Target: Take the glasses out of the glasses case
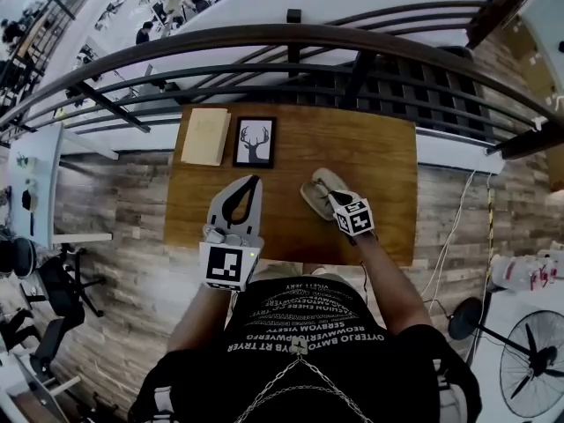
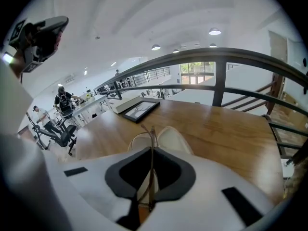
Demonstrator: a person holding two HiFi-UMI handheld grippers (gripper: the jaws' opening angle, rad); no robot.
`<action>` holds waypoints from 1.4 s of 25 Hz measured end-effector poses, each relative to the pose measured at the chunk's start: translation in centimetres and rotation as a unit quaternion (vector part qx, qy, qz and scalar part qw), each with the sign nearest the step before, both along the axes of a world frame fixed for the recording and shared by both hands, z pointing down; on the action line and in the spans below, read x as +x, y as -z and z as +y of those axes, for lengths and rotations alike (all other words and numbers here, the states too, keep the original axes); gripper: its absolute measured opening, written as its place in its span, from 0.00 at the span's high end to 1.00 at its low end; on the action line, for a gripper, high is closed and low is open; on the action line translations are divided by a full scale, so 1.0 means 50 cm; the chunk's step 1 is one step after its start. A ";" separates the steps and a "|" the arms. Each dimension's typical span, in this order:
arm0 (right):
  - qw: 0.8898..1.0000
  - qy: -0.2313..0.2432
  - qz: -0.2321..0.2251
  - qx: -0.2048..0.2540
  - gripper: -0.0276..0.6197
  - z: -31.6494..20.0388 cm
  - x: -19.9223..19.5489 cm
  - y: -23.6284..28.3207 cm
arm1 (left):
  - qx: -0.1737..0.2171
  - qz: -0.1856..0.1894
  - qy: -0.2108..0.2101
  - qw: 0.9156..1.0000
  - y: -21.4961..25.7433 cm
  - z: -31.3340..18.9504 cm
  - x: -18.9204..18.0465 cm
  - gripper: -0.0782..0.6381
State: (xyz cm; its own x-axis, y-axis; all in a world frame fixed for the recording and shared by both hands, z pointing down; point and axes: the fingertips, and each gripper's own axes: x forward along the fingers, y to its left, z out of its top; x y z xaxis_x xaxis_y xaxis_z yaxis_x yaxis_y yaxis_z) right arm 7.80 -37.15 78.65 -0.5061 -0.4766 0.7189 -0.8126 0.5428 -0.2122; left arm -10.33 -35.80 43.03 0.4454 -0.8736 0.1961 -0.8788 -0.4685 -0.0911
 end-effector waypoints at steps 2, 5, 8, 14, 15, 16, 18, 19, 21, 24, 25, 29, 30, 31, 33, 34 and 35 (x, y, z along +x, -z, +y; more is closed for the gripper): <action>1.000 0.002 -0.002 0.006 0.91 0.006 0.000 0.011 | 0.002 0.000 0.002 1.000 0.004 0.006 0.003 0.85; 1.000 0.006 -0.003 0.019 0.91 0.011 0.003 0.032 | 0.005 0.002 0.003 1.000 0.010 0.015 0.011 0.85; 0.999 0.006 -0.007 0.035 0.91 0.013 0.005 0.060 | 0.007 0.004 0.005 1.000 0.011 0.024 0.017 0.85; 0.997 0.013 -0.027 0.070 0.91 0.020 0.000 0.143 | 0.009 0.005 0.009 1.000 0.015 0.044 0.030 0.85; 0.997 0.014 -0.030 0.076 0.91 0.021 -0.001 0.158 | 0.009 0.006 0.010 1.000 0.016 0.047 0.032 0.85; 0.996 0.016 -0.032 0.083 0.91 0.022 -0.004 0.174 | 0.009 0.007 0.011 1.000 0.018 0.050 0.033 0.85; 0.994 0.022 -0.036 0.096 0.91 0.023 -0.008 0.201 | 0.011 0.009 0.013 1.000 0.022 0.054 0.033 0.85; 0.994 0.025 -0.037 0.103 0.91 0.024 -0.010 0.213 | 0.012 0.010 0.014 1.000 0.023 0.056 0.034 0.85; 0.992 0.028 -0.041 0.114 0.91 0.027 -0.012 0.235 | 0.013 0.012 0.015 1.000 0.021 0.060 0.034 0.85; 0.990 0.027 -0.049 0.130 0.91 0.034 -0.009 0.270 | 0.015 0.013 0.018 1.000 0.022 0.067 0.038 0.85; 0.989 0.026 -0.052 0.136 0.91 0.036 -0.008 0.283 | 0.015 0.014 0.018 1.000 0.024 0.069 0.039 0.85; 0.985 0.027 -0.062 0.157 0.91 0.043 -0.008 0.333 | 0.014 0.015 0.020 1.000 0.024 0.076 0.040 0.85; 0.984 0.028 -0.066 0.162 0.91 0.046 -0.009 0.346 | 0.015 0.016 0.021 1.000 0.025 0.078 0.041 0.85; 0.983 0.029 -0.069 0.167 0.91 0.049 -0.009 0.360 | 0.016 0.017 0.021 0.999 0.029 0.080 0.043 0.85; 0.980 0.031 -0.074 0.180 0.91 0.055 -0.011 0.386 | 0.020 0.020 0.023 0.999 0.037 0.083 0.046 0.85; 0.979 0.032 -0.076 0.186 0.91 0.058 -0.011 0.397 | 0.021 0.021 0.023 0.999 0.038 0.086 0.047 0.85; 0.978 0.033 -0.078 0.191 0.91 0.061 -0.012 0.407 | 0.021 0.021 0.023 0.999 0.038 0.089 0.048 0.85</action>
